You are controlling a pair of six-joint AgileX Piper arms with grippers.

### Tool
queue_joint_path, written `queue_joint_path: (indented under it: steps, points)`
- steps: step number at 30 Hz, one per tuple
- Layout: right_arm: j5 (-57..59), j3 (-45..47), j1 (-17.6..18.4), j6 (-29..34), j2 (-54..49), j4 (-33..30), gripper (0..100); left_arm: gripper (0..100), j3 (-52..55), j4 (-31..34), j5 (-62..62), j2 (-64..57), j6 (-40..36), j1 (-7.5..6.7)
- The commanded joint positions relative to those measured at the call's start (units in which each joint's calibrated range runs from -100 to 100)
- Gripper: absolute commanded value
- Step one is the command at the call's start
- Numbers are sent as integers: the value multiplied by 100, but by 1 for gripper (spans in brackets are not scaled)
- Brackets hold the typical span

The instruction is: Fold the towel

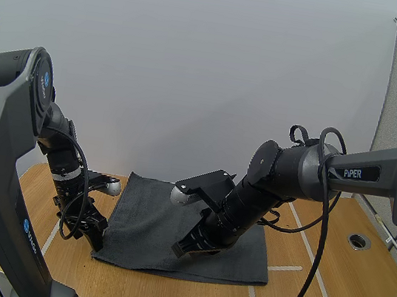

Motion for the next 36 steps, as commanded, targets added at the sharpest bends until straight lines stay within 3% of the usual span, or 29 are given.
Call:
queue_joint_path:
  steps: [1, 19, 29, 36]
  points:
    - [10, 25, 10, -38, -30, 3, 0, 95, 15, 13, -19, -59, -16, 0]
    - [10, 25, 10, -38, -30, 3, 0, 95, -30, 44, -11, -59, -37, 0]
    - [28, 25, 11, -38, -30, 3, 0, 95, -439, -632, -16, -683, 54, 0]
    - [28, -32, 11, 12, -30, 3, 0, 95, -678, -674, 211, -1220, 88, 0]
